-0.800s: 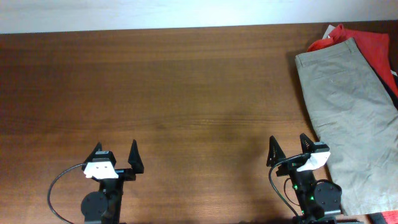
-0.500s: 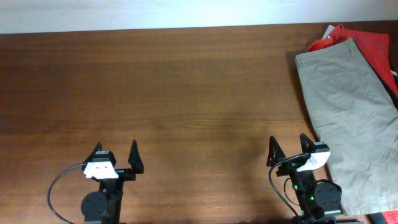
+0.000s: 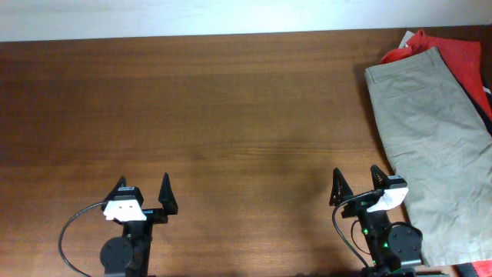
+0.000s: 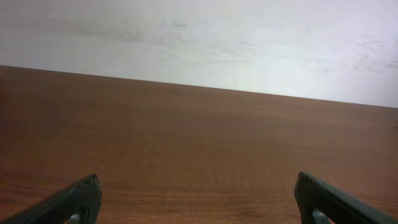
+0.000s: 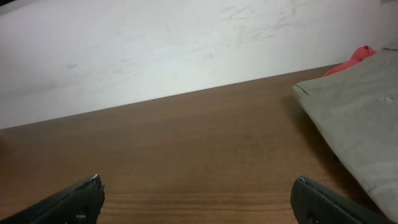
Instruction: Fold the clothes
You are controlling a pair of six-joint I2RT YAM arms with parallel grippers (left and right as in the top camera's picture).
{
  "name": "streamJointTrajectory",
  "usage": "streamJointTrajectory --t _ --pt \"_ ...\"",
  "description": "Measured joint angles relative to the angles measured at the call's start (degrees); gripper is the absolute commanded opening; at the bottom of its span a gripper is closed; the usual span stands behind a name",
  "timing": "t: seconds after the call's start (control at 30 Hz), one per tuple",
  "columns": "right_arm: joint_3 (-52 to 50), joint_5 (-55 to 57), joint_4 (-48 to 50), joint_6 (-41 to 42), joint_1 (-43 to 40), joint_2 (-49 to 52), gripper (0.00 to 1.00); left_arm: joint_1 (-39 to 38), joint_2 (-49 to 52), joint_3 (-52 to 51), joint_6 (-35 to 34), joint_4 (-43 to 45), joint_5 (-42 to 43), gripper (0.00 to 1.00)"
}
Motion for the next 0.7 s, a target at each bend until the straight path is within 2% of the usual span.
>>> streamJointTrajectory --t 0.27,0.33,0.4,0.47,0.53,0.6,0.67,0.7 --pt "0.0 0.0 0.0 -0.02 0.0 0.0 0.99 0.0 0.0 0.0 0.0 0.0 0.0 0.99" --pt "-0.02 -4.26 1.51 4.92 0.0 0.0 0.99 0.0 0.0 0.0 0.0 0.0 0.0 0.99" --pt "-0.04 -13.07 1.81 11.1 0.0 0.0 0.99 0.0 0.0 0.0 0.0 0.0 0.0 0.99" --pt "-0.02 -16.79 2.43 13.33 0.0 0.0 0.99 0.0 0.0 0.0 0.0 0.0 0.0 0.99" --pt "-0.04 -17.81 7.13 14.23 0.0 0.0 0.99 0.0 0.02 0.0 0.0 0.0 0.0 0.99" --pt "0.24 -14.34 12.57 10.91 0.04 0.09 0.99 0.0 0.0 0.0 0.0 0.0 0.0 0.99" --pt "3.02 -6.75 12.68 5.11 0.04 1.9 0.99 0.0 0.02 0.0 0.02 -0.02 -0.02 0.99" --pt "6.49 -3.17 12.92 2.29 0.04 6.01 0.99 0.0 -0.02 0.0 0.0 0.0 -0.02 0.99"
